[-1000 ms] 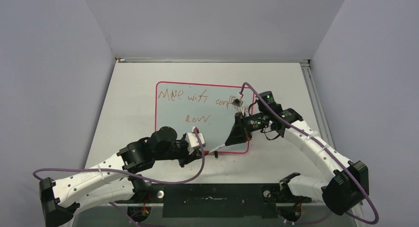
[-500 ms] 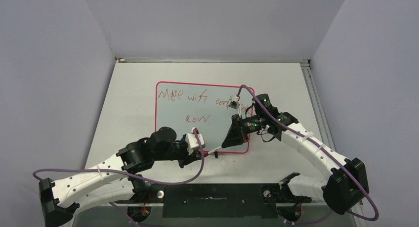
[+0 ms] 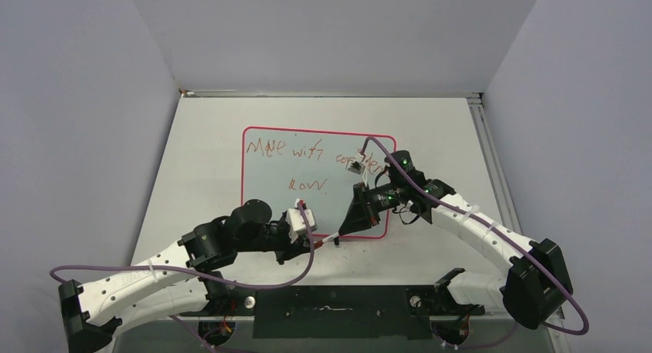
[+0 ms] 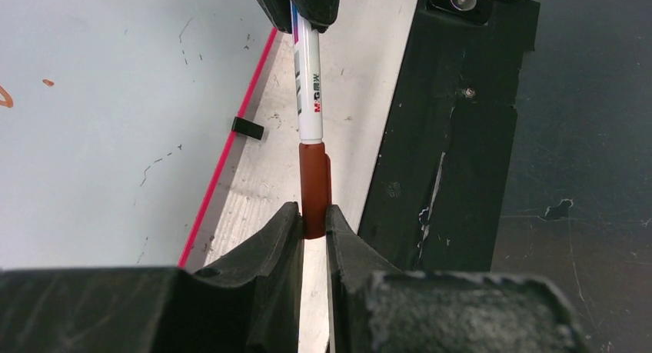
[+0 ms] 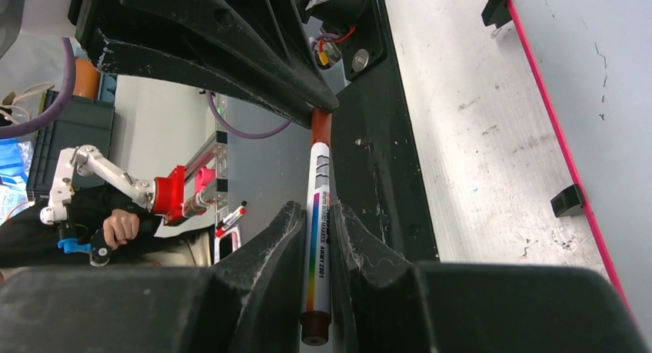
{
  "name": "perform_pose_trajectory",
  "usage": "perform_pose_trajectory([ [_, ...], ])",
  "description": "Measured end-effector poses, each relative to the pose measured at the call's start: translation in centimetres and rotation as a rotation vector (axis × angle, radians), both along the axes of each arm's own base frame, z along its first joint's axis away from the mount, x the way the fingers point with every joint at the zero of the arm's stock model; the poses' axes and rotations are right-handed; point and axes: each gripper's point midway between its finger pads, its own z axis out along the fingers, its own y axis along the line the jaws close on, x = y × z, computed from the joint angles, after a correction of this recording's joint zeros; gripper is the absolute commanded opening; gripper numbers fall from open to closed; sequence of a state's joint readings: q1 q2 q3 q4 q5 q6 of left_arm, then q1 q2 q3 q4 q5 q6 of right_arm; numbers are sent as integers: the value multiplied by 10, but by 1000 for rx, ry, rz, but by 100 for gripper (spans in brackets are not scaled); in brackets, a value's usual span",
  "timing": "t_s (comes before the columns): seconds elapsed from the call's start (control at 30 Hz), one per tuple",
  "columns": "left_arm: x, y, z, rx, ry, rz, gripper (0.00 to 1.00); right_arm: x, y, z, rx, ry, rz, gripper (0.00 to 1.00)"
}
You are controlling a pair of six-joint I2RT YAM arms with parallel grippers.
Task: Write a sentence on the whiteboard
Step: Close the whiteboard marker at the center of the board.
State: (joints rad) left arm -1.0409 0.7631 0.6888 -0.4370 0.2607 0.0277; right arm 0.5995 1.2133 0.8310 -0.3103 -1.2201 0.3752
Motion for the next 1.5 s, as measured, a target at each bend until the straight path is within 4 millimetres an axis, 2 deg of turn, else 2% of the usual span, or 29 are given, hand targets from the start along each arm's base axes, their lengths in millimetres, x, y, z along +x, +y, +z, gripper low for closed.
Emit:
perform_pose_trajectory([
  [0.57,-6,1,-12,27,49,-5,0,-7,5,-7,-30,-5,4,5],
  [0.63,-7,1,-14,36,58,-10,9,-8,4,-10,-36,-12,7,5],
  [0.83,-6,1,-18,49,65,-6,26,-9,2,-19,-20,13,-11,5],
  [1.0,3,-3,0,-22,25,36,45,-12,-3,-18,33,70,-42,5],
  [1.3,14,-3,20,-97,20,126,76,-10,-3,-1,111,57,-65,5],
  [1.5,29,1,54,-260,77,280,79,1,-4,13,162,28,-126,5],
])
